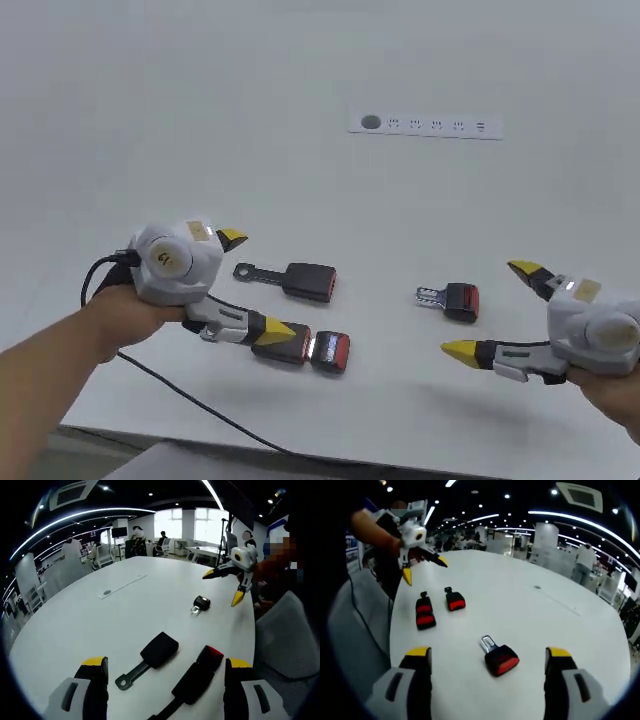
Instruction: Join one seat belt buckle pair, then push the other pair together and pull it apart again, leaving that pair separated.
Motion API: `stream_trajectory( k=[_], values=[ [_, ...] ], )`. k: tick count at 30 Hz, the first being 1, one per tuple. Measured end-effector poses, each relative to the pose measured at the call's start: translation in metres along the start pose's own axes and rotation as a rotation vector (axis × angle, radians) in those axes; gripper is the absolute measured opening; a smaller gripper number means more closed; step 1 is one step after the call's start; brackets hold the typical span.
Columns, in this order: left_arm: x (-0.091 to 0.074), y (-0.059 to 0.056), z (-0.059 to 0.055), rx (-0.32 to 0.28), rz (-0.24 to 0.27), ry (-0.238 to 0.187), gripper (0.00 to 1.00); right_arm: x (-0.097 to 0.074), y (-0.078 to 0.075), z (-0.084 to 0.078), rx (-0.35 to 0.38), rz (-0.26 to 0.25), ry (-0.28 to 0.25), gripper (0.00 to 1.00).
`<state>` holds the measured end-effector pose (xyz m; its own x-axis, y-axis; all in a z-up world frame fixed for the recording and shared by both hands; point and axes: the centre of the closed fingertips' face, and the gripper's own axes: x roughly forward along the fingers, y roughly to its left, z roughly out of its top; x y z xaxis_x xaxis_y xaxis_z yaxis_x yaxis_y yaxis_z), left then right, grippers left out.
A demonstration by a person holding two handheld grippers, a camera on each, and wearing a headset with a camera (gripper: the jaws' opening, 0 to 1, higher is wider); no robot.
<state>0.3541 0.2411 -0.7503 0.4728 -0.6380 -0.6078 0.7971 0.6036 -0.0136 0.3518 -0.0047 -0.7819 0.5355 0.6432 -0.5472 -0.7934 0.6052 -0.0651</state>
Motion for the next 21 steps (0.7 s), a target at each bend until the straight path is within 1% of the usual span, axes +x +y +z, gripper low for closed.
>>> stream_trajectory(
  k=[1,4,7,10,12,14,18,21],
  values=[
    [-0.004,-0.001,-0.001,-0.015,0.014,-0.010,1.00,-0.002,0.003,0.001,-0.004,-0.004,-0.004,0.95],
    [-0.012,-0.004,-0.003,-0.034,0.029,-0.026,1.00,-0.007,0.012,0.003,-0.011,-0.004,-0.010,0.96],
    [-0.020,-0.008,-0.006,-0.057,0.047,-0.039,1.00,-0.012,0.018,0.006,0.008,-0.017,-0.036,0.97],
    [-0.026,-0.008,-0.009,-0.071,0.078,-0.053,1.00,-0.017,0.026,0.007,0.011,-0.020,-0.046,0.99],
    [-0.031,-0.011,-0.010,-0.094,0.083,-0.066,1.00,-0.021,0.028,0.007,0.013,-0.030,-0.049,0.99],
    [-0.036,-0.014,-0.011,-0.098,0.092,-0.076,1.00,-0.025,0.032,0.008,0.017,-0.035,-0.058,0.99],
    [-0.043,-0.021,-0.015,-0.104,0.090,-0.080,1.00,-0.033,0.036,0.007,0.023,-0.048,-0.061,0.99],
    [-0.049,-0.024,-0.019,-0.111,0.094,-0.091,1.00,-0.038,0.039,0.001,0.028,-0.058,-0.059,1.00]
  ],
)
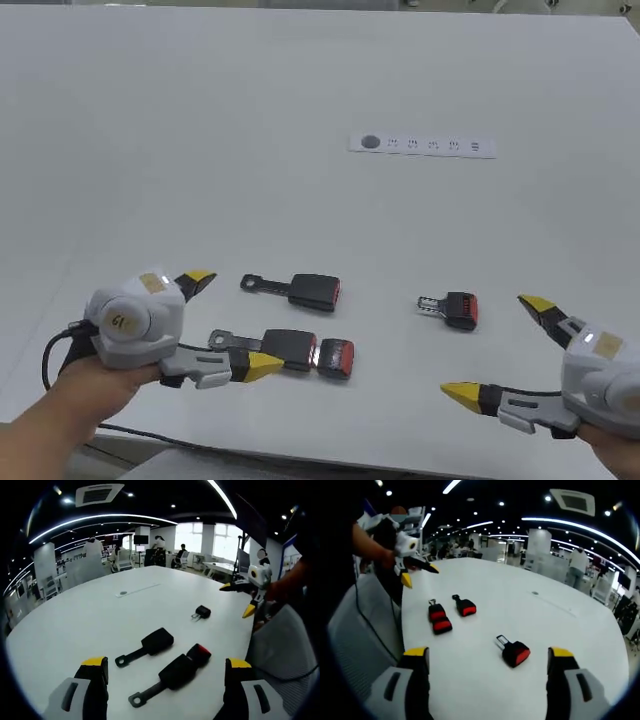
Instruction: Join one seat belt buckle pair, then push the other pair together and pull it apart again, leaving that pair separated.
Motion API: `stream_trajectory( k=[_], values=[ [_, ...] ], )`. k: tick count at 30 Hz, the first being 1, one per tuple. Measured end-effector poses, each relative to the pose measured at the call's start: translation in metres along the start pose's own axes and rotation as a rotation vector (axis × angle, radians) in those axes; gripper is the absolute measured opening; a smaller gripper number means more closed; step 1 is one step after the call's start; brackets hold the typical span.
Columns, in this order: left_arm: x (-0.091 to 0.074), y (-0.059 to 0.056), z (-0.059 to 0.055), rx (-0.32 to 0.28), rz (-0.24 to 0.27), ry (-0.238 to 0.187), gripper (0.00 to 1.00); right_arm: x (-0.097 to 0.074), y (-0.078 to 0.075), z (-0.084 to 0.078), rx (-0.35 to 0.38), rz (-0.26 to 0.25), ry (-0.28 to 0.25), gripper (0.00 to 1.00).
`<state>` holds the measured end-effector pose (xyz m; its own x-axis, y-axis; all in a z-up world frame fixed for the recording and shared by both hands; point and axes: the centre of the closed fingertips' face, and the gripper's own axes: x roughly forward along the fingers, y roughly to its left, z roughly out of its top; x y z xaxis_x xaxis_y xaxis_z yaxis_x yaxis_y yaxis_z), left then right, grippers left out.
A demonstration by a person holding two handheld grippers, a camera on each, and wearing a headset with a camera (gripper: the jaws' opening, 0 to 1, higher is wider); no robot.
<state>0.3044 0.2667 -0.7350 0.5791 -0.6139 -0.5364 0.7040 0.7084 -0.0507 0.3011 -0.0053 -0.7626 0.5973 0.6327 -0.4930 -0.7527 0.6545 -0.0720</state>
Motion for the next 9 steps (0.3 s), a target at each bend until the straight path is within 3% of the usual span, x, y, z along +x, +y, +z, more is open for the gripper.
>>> stream_trajectory(
  k=[9],
  values=[
    [-0.010,-0.008,-0.015,-0.011,-0.013,0.005,1.00,-0.012,0.005,-0.012,0.030,-0.022,0.009,1.00]
  ],
)
